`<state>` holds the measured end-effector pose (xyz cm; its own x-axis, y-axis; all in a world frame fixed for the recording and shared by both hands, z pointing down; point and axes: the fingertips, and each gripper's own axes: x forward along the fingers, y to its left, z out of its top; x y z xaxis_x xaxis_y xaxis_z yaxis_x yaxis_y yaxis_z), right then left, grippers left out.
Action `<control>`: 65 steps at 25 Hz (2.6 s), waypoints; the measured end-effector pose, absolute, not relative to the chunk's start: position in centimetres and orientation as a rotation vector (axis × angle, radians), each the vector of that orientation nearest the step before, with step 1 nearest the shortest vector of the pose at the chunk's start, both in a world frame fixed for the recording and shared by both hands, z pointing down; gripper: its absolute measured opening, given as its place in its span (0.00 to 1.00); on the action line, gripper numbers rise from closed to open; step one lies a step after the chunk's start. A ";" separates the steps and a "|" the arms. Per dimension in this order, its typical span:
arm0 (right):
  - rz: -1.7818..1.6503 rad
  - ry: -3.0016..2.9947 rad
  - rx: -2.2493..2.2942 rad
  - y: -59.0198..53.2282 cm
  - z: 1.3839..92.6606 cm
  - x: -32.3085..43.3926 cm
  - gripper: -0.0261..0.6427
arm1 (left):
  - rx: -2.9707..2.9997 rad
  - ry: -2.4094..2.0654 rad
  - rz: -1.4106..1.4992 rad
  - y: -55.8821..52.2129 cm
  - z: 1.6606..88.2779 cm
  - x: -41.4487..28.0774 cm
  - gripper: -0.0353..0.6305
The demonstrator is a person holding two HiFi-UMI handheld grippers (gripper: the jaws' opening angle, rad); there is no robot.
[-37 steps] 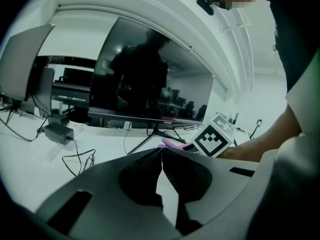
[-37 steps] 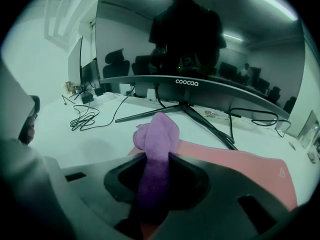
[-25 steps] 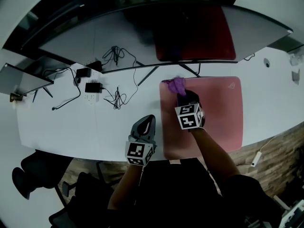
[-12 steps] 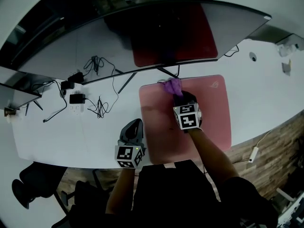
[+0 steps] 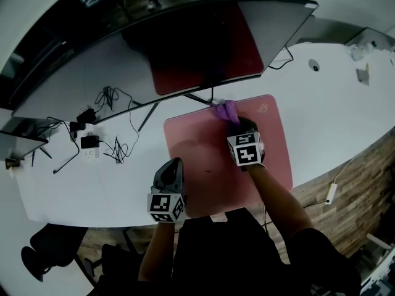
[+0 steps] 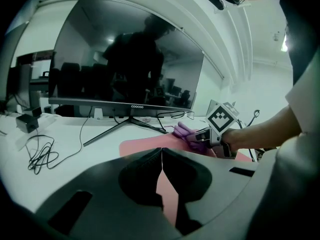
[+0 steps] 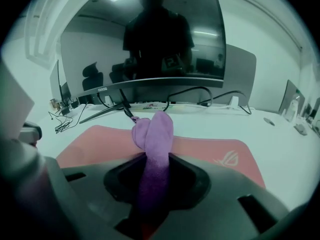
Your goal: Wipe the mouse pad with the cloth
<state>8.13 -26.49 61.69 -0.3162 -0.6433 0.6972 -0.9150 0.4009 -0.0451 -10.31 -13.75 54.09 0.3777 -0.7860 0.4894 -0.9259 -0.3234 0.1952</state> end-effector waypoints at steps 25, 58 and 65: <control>0.531 -1.954 1.470 -28.8 61.5 21.4 0.21 | 2.231 -1.511 0.511 -11.4 54.1 -4.6 0.09; 0.529 -2.278 1.226 -15.5 55.8 0.7 0.21 | 2.232 -1.556 0.187 -4.4 47.5 -14.4 0.09; 0.578 -2.293 1.130 -13.4 58.2 -5.9 0.21 | 2.246 -1.552 0.210 -2.8 47.4 -15.9 0.09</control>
